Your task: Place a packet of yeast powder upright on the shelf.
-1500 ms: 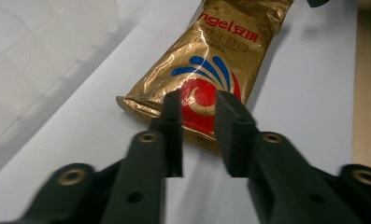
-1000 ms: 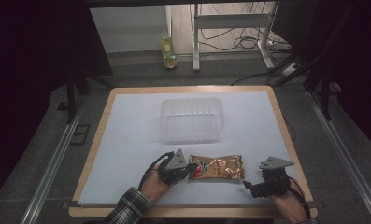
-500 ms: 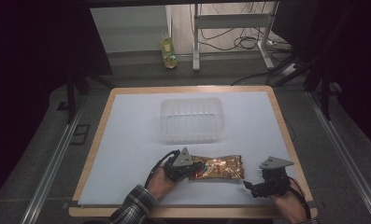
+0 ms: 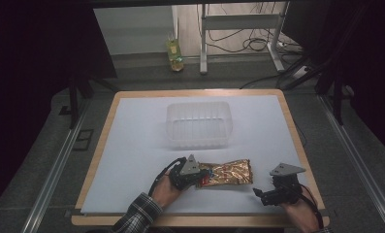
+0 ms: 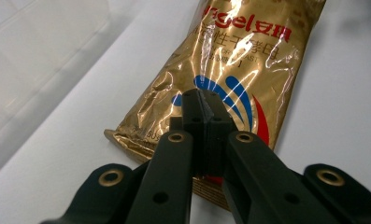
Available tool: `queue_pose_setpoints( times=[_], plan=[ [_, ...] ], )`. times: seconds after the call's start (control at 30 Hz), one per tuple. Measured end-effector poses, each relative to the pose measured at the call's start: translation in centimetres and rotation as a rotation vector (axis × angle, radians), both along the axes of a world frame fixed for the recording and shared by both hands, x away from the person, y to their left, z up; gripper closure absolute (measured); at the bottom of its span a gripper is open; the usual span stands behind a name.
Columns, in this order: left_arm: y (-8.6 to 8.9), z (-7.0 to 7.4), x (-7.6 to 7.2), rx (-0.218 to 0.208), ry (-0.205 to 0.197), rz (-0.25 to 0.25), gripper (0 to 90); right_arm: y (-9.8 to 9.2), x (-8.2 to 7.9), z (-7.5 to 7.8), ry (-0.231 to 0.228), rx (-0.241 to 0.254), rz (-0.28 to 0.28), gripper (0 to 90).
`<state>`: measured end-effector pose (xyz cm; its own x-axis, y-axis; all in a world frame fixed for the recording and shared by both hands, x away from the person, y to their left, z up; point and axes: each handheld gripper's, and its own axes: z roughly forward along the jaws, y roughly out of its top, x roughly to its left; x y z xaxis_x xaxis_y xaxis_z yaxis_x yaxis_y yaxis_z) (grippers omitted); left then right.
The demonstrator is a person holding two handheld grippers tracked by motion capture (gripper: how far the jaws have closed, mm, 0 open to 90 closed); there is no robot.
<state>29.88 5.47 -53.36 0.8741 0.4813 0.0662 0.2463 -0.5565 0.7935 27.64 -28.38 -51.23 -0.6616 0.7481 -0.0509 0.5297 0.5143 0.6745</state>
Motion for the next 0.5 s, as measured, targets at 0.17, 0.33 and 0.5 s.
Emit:
queue_pose_setpoints(
  times=[0.17, 0.33, 0.5],
  plan=[
    [0.07, -0.08, -0.10, 0.002, -0.001, 0.005, 89.8, 0.00, -0.01, 0.02, 0.005, 0.005, -0.004, 0.3],
    [0.16, -0.12, -0.15, 0.006, 0.002, 0.010, 89.8, -0.12, 0.01, 0.16, 0.021, 0.032, -0.007, 0.5],
    [0.22, -0.20, -0.17, 0.004, 0.006, 0.013, 89.8, -0.23, 0.07, 0.33, 0.037, 0.065, -0.014, 0.9]
  ],
)
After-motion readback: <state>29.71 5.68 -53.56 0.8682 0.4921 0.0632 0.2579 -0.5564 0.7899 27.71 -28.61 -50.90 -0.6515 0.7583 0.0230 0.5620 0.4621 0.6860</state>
